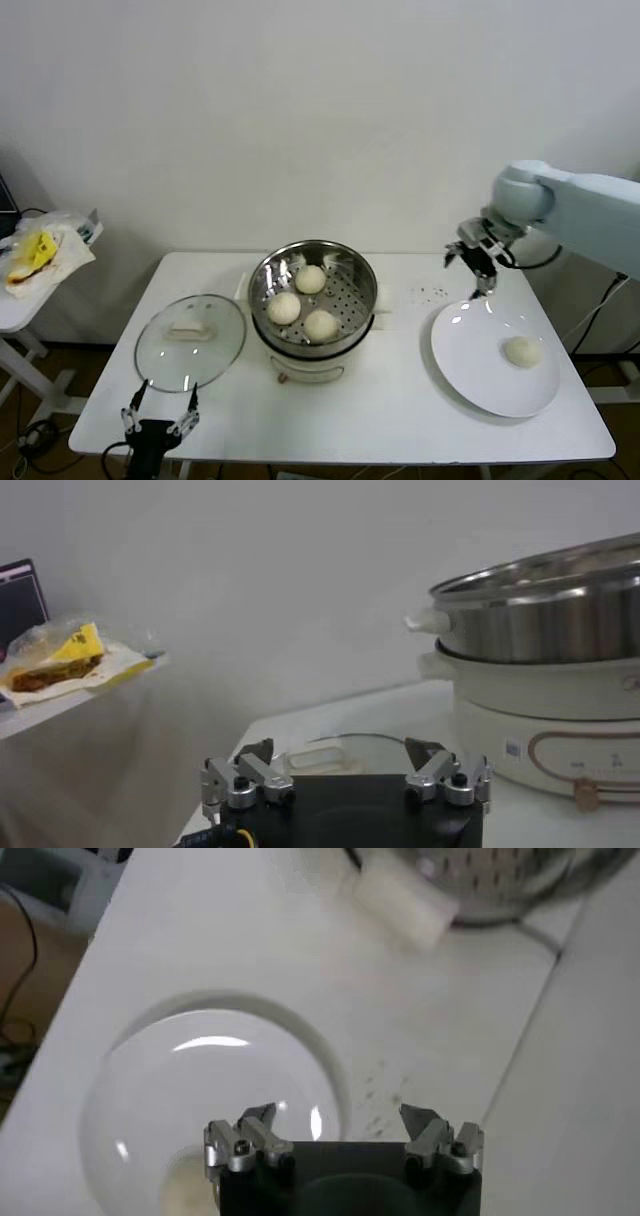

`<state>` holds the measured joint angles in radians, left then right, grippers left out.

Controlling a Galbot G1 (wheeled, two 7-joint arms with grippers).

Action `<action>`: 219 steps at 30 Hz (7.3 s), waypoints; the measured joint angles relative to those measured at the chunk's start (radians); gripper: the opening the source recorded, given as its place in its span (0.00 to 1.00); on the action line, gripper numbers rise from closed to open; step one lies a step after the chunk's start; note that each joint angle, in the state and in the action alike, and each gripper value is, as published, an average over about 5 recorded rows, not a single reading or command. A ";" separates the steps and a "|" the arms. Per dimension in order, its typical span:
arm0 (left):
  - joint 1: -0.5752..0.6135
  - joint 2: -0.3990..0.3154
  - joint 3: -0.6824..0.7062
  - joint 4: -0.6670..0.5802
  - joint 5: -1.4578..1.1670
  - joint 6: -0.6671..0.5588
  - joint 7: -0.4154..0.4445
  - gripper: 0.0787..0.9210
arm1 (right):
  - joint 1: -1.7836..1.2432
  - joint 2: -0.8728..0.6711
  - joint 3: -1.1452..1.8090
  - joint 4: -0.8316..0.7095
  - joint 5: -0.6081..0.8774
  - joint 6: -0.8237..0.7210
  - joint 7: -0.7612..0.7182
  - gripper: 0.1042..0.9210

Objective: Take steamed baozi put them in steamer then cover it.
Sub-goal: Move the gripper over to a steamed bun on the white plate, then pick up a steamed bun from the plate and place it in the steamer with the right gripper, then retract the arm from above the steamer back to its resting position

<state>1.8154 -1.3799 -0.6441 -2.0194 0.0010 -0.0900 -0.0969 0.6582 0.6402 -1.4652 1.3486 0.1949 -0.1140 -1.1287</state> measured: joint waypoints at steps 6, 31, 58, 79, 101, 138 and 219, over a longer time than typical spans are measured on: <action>-0.006 -0.008 0.004 -0.001 -0.004 0.010 -0.004 0.88 | -0.167 -0.063 0.127 -0.068 -0.044 -0.037 -0.006 0.88; -0.014 -0.014 -0.010 0.011 -0.017 0.025 -0.017 0.88 | -0.589 -0.021 0.491 -0.360 -0.284 -0.027 -0.015 0.88; -0.009 -0.018 -0.010 0.013 -0.010 0.023 -0.022 0.88 | -0.622 0.010 0.534 -0.400 -0.317 -0.026 -0.017 0.68; 0.001 -0.045 0.047 -0.011 0.000 0.005 -0.002 0.88 | 0.010 0.264 0.040 -0.365 0.251 -0.153 0.026 0.67; 0.036 -0.011 0.061 -0.024 0.009 -0.041 -0.025 0.88 | 0.182 0.645 -0.257 -0.267 0.638 -0.267 0.135 0.67; 0.015 0.011 0.047 0.014 0.011 -0.050 -0.030 0.88 | 0.083 0.739 -0.291 -0.296 0.634 -0.263 0.151 0.88; -0.455 0.155 0.156 0.347 1.306 0.280 0.014 0.88 | -2.080 0.327 2.197 0.490 0.385 0.094 1.058 0.88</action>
<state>1.3605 -1.2252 -0.4881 -1.6724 1.3072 0.1902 -0.0826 -1.4213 0.9673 0.7318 1.8383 0.5801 -0.0201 -0.0710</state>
